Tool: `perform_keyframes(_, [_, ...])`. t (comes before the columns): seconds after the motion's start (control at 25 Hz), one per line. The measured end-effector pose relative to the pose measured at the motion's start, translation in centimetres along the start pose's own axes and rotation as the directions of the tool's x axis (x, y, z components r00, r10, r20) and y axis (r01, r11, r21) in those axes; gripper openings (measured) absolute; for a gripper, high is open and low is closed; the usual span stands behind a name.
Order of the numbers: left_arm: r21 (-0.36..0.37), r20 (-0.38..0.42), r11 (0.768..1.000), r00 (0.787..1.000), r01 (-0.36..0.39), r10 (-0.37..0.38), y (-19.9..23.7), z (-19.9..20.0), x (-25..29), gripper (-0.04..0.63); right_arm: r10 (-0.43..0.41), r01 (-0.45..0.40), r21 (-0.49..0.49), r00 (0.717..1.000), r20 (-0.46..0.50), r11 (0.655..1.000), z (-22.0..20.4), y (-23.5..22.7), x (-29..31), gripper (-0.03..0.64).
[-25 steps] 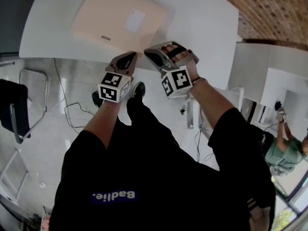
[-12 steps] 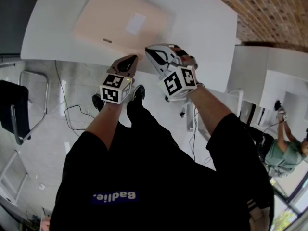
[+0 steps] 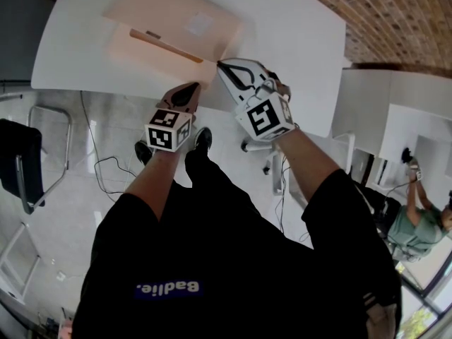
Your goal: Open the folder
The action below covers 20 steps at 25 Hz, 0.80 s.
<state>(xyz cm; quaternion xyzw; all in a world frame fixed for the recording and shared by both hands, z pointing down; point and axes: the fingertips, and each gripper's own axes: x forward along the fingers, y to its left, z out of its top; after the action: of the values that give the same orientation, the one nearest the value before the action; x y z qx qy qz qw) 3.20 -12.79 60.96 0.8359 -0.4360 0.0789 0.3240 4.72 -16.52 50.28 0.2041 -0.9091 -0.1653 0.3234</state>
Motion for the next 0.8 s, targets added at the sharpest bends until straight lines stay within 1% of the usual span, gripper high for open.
perform_keyframes(0.16, [-0.007, -0.004, 1.0, 1.0, -0.003, 0.003, 0.1, 0.0, 0.2, 0.002, -0.039, 0.038, 0.036, 0.999, 0.019, 0.999, 0.3, -1.9, -0.8, 0.026])
perform_keyframes(0.28, [-0.011, -0.008, 1.0, 1.0, -0.003, 0.003, 0.1, -0.1, 0.1, 0.002, -0.084, 0.079, 0.107, 0.996, 0.039, 0.991, 0.5, -3.8, -1.7, 0.026])
perform_keyframes(0.52, [-0.029, -0.007, 1.0, 1.0, -0.002, 0.002, 0.3, -0.1, 0.2, 0.002, -0.177, 0.162, 0.252, 0.983, 0.04, 0.954, 0.5, -9.2, -2.8, 0.026])
perform_keyframes(0.64, [-0.033, -0.004, 0.999, 1.0, -0.005, 0.005, 0.3, -0.2, 0.2, 0.002, -0.211, 0.19, 0.296, 0.977, 0.039, 0.936, 0.3, -11.6, -2.8, 0.026])
perform_keyframes(0.8, [-0.02, -0.005, 1.0, 1.0, -0.011, 0.011, 0.3, -0.3, 0.2, 0.002, -0.241, 0.215, 0.354, 0.97, 0.029, 0.91, -0.1, -14.1, -2.8, 0.026])
